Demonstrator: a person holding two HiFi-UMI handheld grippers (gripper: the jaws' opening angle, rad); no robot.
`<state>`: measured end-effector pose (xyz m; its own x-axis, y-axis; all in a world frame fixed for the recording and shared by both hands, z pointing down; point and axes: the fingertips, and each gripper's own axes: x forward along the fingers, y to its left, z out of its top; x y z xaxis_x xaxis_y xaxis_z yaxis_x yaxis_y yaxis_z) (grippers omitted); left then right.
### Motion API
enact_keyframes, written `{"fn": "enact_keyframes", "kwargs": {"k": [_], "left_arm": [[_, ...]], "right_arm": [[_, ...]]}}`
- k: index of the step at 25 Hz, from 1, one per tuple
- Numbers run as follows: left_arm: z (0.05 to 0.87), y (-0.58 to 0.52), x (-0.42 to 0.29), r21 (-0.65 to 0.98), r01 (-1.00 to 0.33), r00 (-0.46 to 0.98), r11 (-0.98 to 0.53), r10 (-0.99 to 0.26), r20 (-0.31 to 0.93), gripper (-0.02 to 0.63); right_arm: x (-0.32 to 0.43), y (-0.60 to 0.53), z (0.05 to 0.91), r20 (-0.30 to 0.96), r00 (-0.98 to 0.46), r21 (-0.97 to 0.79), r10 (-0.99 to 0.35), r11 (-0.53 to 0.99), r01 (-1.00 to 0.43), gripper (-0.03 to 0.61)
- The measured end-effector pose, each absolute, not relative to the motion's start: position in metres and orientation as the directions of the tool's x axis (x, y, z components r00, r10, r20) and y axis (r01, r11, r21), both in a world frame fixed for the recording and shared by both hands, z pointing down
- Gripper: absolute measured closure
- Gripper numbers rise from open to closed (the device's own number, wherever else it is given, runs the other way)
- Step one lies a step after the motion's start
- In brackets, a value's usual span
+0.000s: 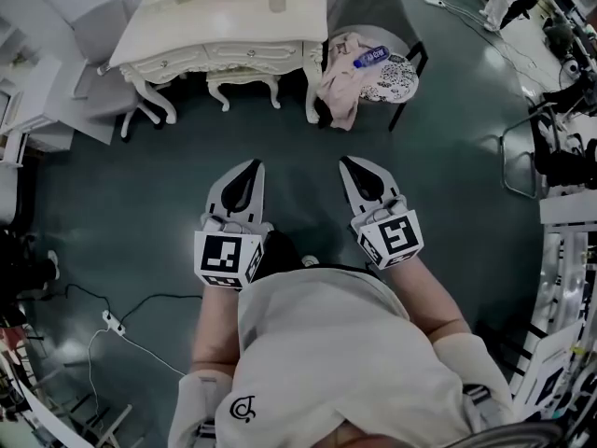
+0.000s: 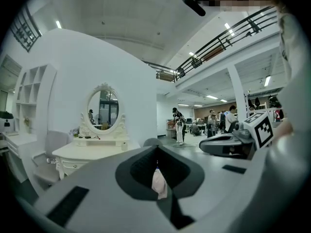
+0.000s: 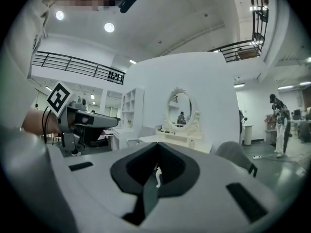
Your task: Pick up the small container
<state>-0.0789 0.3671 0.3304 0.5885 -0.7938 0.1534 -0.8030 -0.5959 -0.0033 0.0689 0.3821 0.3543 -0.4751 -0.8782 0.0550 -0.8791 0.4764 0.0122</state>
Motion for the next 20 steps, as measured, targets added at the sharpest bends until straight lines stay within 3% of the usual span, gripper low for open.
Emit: {"fn": "enact_keyframes", "kwargs": {"k": [7,20], "left_arm": [[0.344,0.290,-0.098,0.012,-0.804,0.589,-0.595,-0.792,0.163,0.601],[0.334,0.036,-0.135,0.002,-0.708,0.700,-0.706,-0.701,0.136,0.601]], "right_arm": [[0.046,0.312,0.368,0.091,-0.483,0.032,-0.871,0.487,-0.873,0.572],[0.006,0.078,0.352,0.095,-0.356,0.078,-0.930,0.364,-0.928,0.572]]}}
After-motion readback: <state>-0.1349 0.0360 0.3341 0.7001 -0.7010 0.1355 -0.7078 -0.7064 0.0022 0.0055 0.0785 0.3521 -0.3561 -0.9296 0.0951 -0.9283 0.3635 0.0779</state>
